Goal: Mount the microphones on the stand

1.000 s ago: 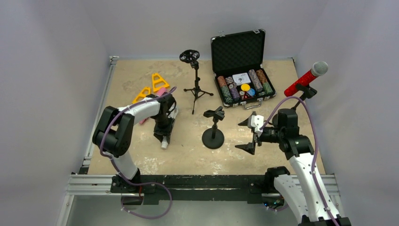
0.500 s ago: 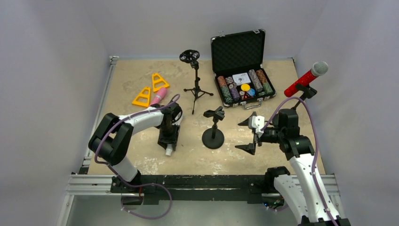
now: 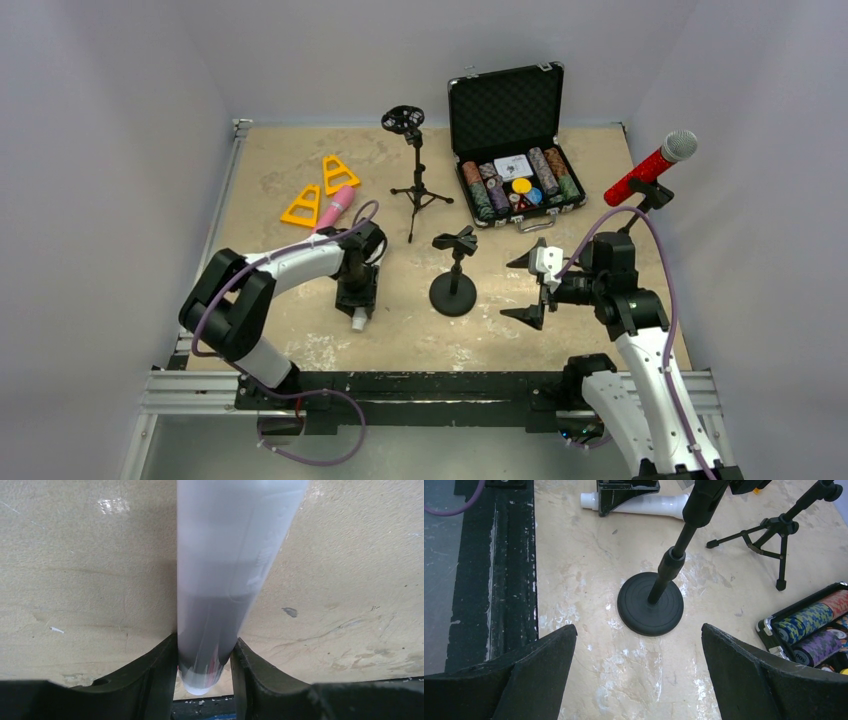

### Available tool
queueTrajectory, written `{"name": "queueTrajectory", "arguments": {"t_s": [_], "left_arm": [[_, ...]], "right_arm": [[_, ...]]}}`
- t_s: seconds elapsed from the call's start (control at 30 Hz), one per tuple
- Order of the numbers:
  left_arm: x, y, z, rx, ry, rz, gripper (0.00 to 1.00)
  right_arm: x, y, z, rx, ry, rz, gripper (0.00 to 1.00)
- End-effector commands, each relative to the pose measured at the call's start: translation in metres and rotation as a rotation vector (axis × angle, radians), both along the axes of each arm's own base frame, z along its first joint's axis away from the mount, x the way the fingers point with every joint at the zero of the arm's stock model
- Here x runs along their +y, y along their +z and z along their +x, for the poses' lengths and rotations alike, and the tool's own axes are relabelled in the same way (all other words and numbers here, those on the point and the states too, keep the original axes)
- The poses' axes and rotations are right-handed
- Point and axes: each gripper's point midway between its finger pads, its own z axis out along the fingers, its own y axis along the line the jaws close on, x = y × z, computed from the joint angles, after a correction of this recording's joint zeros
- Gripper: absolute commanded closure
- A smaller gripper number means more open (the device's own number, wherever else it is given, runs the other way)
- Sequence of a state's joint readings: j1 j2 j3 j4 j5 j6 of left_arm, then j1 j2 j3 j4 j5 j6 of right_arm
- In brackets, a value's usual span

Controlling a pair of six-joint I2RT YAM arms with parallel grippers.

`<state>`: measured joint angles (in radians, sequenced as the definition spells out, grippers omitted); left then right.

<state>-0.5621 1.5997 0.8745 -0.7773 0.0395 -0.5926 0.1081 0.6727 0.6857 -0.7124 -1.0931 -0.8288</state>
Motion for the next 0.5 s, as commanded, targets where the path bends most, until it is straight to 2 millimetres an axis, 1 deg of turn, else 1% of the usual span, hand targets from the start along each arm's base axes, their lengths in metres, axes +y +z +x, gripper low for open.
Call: {"name": "queueTrajectory", "arguments": {"t_s": [0.0,0.13,0.17,0.2,0.27,0.3,0.33,0.43,0.47], "left_arm": [[0.007,-0.021,0.045,-0.226,0.033,0.069,0.55],[0.004,-0.021,0.052,-0.268,0.041,0.055,0.59],[0.003,-0.022,0.053,-0.275,0.041,0.049,0.63],[0.001,-0.023,0.053,-0.276,0.036,0.041,0.71],[-0.006,-0.025,0.053,-0.287,0.020,0.007,0.89],[-0.008,-0.024,0.052,-0.294,0.013,-0.005,0.95],[-0.010,-0.023,0.051,-0.303,0.005,-0.015,0.99],[-0.016,-0.005,0.049,-0.373,-0.022,-0.065,1.00],[-0.018,0.009,0.049,-0.416,-0.029,-0.094,1.00]], "right_arm": [[0.002,0.016,-0.001,-0.041,0.023,0.020,0.01],[0.002,0.016,-0.001,-0.035,0.022,0.020,0.01],[0.002,0.016,-0.001,-0.036,0.022,0.021,0.01],[0.002,0.016,-0.001,-0.034,0.020,0.020,0.01],[0.001,0.016,-0.001,-0.032,0.017,0.022,0.01],[0.001,0.015,-0.001,-0.032,0.017,0.022,0.01],[0.001,0.015,0.000,-0.032,0.015,0.021,0.01],[0.000,0.015,0.000,-0.032,0.012,0.019,0.01],[0.000,0.015,-0.001,-0.033,0.015,0.018,0.01]]}}
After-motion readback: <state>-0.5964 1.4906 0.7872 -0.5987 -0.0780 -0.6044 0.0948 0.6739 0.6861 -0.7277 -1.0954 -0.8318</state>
